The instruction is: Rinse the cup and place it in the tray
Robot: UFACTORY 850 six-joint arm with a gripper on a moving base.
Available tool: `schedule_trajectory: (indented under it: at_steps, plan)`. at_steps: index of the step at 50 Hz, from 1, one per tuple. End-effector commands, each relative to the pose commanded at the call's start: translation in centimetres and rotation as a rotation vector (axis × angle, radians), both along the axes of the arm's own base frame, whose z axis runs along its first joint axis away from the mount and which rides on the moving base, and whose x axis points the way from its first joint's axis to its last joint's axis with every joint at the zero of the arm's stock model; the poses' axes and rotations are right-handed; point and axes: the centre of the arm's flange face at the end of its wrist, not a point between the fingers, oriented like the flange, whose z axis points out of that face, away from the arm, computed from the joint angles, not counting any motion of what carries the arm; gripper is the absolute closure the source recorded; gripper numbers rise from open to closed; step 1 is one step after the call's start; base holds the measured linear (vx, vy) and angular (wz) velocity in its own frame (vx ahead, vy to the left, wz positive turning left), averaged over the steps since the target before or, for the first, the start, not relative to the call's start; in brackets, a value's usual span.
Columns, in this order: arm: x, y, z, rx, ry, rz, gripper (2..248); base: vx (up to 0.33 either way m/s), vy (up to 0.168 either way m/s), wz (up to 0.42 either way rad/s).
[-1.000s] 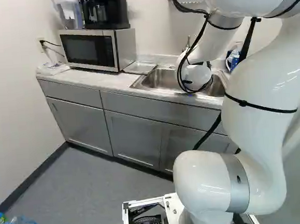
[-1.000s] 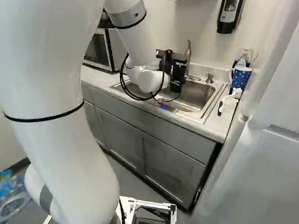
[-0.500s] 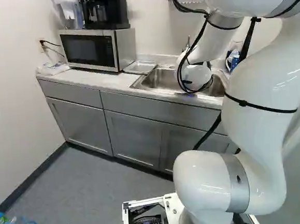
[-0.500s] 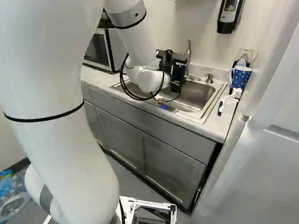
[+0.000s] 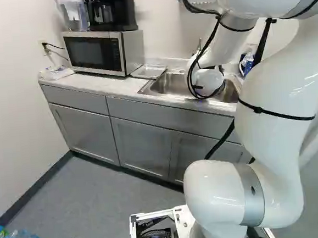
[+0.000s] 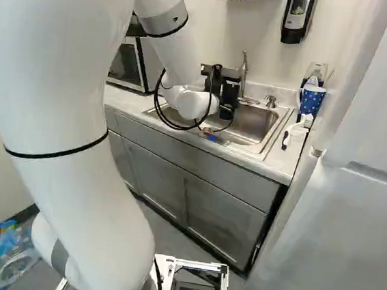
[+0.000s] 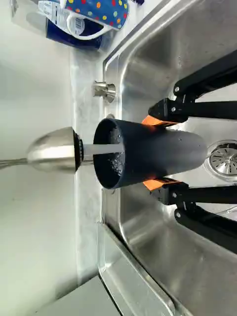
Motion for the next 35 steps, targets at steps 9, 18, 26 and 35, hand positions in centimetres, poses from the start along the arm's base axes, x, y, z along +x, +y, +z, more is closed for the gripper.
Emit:
schedule_trajectory:
  at_steps: [9, 18, 26, 35]
  plan:
    - [-0.2, 1.3, 0.0, 0.0, 0.001, 0.025, 128, 0.0, 0.0, 0.0]
    - [-0.3, 2.7, 0.0, 0.001, 0.002, 0.051, 128, 0.0, 0.0, 0.0]
    - [-0.5, 3.9, 0.0, 0.001, 0.003, 0.074, 128, 0.0, 0.0, 0.0]
    - [-0.6, 5.3, 0.1, 0.001, 0.003, 0.101, 128, 0.0, 0.0, 0.0]
